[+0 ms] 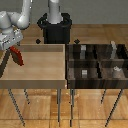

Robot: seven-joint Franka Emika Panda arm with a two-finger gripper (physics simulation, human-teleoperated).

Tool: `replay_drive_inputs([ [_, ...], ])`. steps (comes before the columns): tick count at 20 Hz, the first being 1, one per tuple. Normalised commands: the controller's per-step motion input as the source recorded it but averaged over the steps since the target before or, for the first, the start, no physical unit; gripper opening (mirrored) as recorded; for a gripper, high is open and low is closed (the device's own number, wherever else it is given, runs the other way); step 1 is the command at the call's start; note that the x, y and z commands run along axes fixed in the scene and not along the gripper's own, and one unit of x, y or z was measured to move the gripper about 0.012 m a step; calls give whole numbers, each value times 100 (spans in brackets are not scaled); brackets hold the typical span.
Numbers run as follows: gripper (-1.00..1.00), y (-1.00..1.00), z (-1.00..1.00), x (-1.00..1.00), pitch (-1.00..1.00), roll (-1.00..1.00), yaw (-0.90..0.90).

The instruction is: Place the box of cereal into the appropriate compartment.

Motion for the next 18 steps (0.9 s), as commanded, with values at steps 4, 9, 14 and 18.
replay_drive_inputs([
  [4,100,0,-75,0,0,0,0],
  [9,-100,0,-20,0,0,0,0],
  [14,-100,0,20,0,0,0,0],
  [18,-100,0,0,0,0,0,0],
])
